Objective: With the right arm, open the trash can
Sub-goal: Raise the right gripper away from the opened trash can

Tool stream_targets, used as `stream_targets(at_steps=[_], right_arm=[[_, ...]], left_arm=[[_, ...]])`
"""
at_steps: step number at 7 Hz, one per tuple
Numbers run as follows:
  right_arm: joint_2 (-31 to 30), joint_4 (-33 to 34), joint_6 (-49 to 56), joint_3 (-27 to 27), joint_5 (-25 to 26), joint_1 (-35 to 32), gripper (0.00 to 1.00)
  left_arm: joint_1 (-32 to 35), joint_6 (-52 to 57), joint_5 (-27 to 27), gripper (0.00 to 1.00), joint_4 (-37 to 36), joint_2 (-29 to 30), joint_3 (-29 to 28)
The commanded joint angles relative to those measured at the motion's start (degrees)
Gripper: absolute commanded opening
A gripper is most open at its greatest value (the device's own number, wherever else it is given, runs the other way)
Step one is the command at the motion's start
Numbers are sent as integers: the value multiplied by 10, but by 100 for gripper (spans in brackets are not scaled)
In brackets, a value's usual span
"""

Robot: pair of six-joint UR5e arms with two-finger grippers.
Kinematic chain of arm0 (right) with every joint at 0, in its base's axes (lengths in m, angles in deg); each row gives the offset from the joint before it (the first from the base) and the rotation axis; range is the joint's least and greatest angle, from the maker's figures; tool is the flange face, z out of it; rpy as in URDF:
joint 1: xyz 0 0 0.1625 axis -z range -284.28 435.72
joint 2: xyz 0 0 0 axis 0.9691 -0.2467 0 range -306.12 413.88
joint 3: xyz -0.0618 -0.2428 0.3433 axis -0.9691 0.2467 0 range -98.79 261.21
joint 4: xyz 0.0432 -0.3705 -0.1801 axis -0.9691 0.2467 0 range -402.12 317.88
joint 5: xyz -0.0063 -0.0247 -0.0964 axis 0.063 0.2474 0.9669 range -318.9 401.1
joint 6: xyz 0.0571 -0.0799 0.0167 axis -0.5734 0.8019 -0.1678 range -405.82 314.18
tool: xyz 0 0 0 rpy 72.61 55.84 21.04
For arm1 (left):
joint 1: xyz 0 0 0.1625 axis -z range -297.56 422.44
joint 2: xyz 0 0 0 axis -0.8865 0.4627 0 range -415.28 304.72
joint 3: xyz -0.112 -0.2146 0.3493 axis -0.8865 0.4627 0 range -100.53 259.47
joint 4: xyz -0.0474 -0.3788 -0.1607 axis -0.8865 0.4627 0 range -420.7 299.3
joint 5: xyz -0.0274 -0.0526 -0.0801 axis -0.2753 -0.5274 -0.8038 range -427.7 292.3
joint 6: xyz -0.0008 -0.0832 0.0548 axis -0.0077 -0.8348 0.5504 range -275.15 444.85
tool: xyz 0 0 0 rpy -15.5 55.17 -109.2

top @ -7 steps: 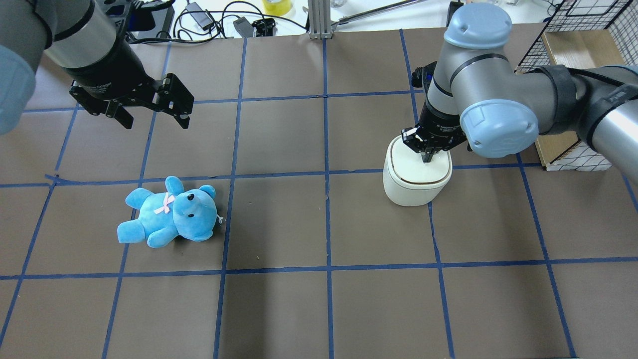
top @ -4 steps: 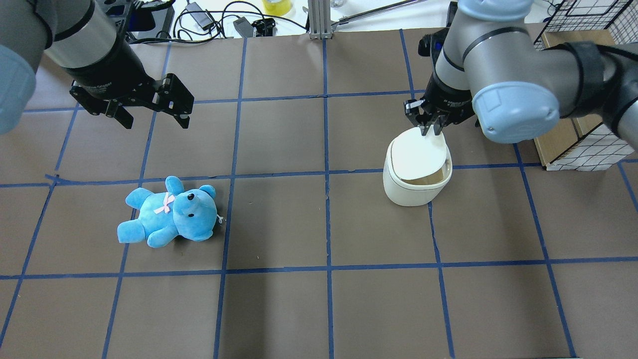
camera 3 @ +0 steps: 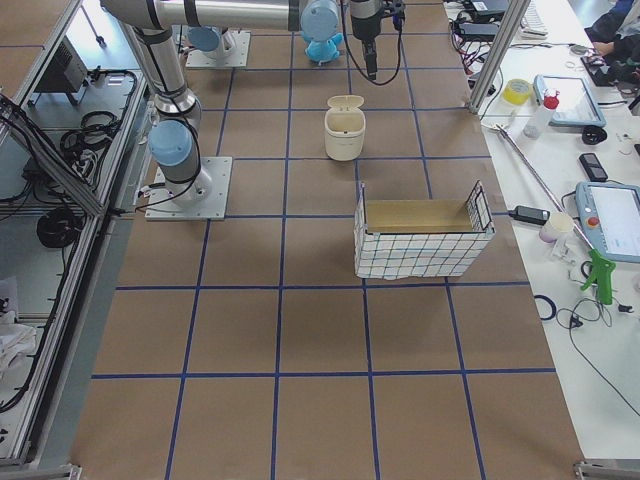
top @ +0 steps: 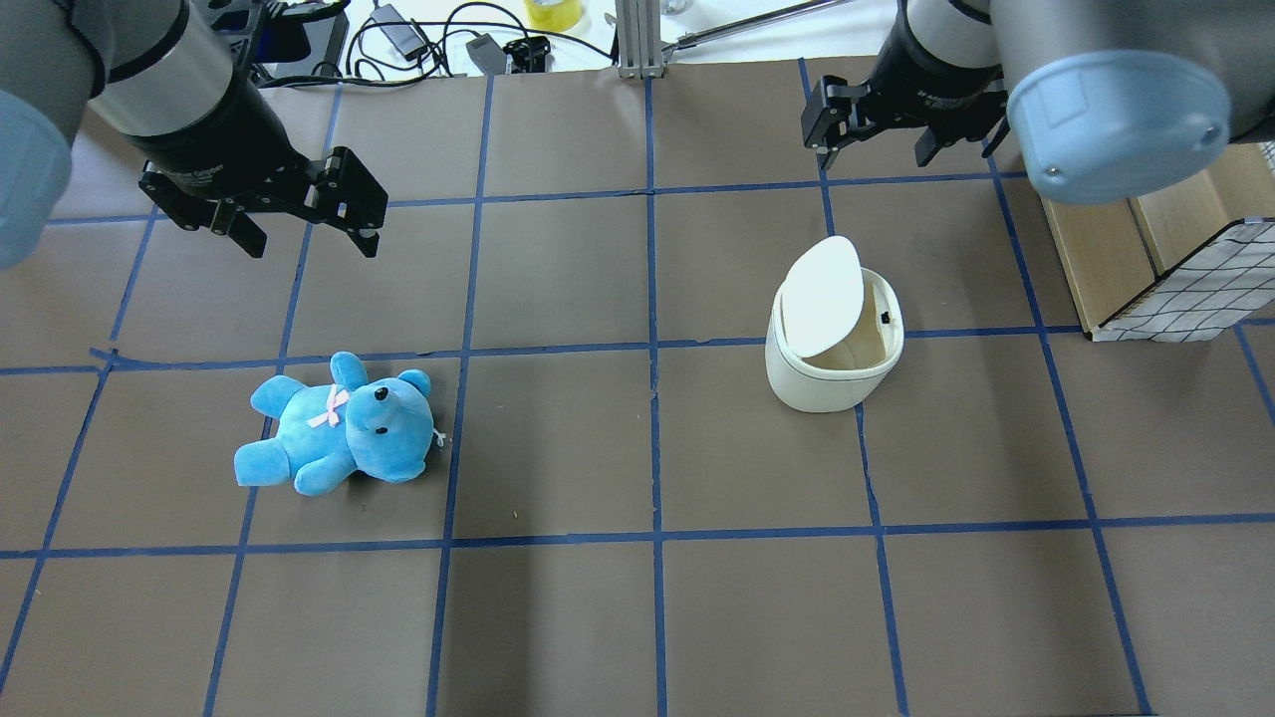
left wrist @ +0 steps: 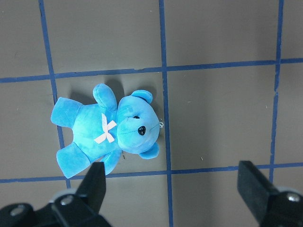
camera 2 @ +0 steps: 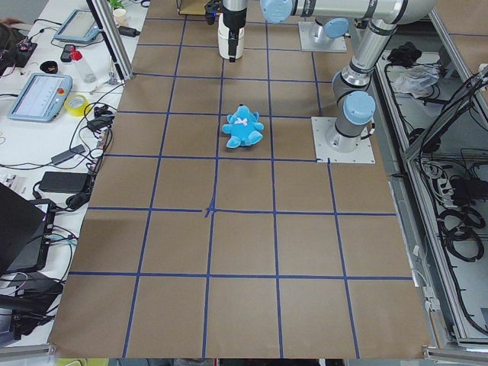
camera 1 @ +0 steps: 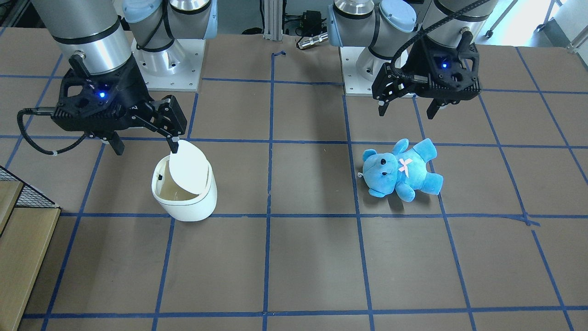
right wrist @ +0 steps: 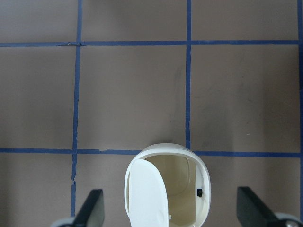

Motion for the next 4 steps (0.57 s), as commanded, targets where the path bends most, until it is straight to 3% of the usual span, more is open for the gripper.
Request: stream_targets(at_steps=[1, 4], right_arm=[[-3, -32, 0, 7, 22, -2, 100], [-4, -33, 0, 6, 17, -2, 100]], left_arm=[[0, 0, 0, 100, 0, 0, 0], [0, 0, 0, 100, 0, 0, 0]])
